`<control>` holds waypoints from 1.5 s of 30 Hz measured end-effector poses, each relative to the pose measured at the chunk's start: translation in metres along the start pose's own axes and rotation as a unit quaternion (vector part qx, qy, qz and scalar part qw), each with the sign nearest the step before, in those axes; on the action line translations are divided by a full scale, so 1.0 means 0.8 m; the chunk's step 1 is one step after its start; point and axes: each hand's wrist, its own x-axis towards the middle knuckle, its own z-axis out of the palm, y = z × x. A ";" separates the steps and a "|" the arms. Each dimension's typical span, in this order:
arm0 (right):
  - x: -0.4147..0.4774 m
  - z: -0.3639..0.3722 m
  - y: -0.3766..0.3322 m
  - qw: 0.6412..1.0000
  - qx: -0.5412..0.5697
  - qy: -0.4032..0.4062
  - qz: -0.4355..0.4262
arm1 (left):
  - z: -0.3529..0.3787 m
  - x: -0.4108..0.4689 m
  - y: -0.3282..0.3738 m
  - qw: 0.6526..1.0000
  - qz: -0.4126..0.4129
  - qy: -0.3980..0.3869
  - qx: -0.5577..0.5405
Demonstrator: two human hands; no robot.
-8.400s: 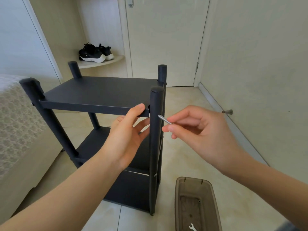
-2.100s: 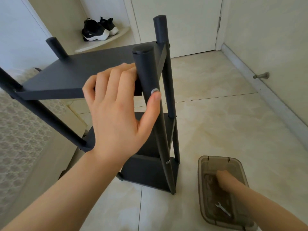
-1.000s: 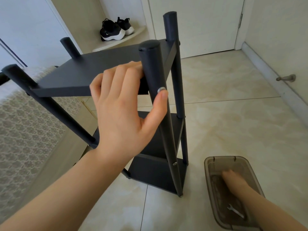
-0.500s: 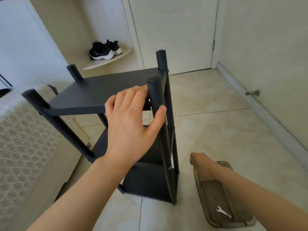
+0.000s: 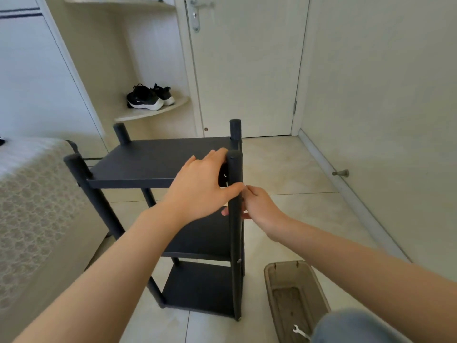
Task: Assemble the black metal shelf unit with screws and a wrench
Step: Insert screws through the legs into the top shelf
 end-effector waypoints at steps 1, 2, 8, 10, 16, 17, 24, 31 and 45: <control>-0.006 0.001 0.007 0.999 0.035 -0.020 0.014 | -0.001 0.002 0.001 1.000 0.007 -0.003 -0.003; -0.009 0.005 0.015 0.997 0.059 -0.038 0.025 | -0.003 0.004 0.001 1.000 0.010 -0.005 -0.001; 0.002 0.039 0.077 0.991 0.127 0.005 0.037 | -0.004 0.010 -0.001 1.000 -0.005 -0.003 -0.025; 0.009 0.047 0.088 0.990 0.129 0.037 0.036 | -0.002 0.012 -0.002 0.999 -0.008 -0.002 -0.035; 0.036 0.072 0.062 0.987 0.137 0.071 -0.042 | -0.026 0.020 -0.029 0.988 -0.055 0.086 -0.115; 0.040 0.074 0.054 0.986 0.135 0.077 -0.055 | -0.033 0.022 -0.034 0.983 -0.066 0.100 -0.139; 0.075 0.105 -0.006 0.985 0.094 0.073 -0.125 | -0.081 0.017 -0.085 0.938 -0.104 0.215 -0.250; 0.084 0.144 -0.031 0.976 0.027 0.034 -0.214 | -0.097 -0.028 -0.132 0.875 -0.154 0.331 -0.317; 0.064 0.227 0.027 0.950 -0.162 -0.056 -0.260 | -0.021 -0.211 -0.254 0.751 -0.266 0.369 -0.478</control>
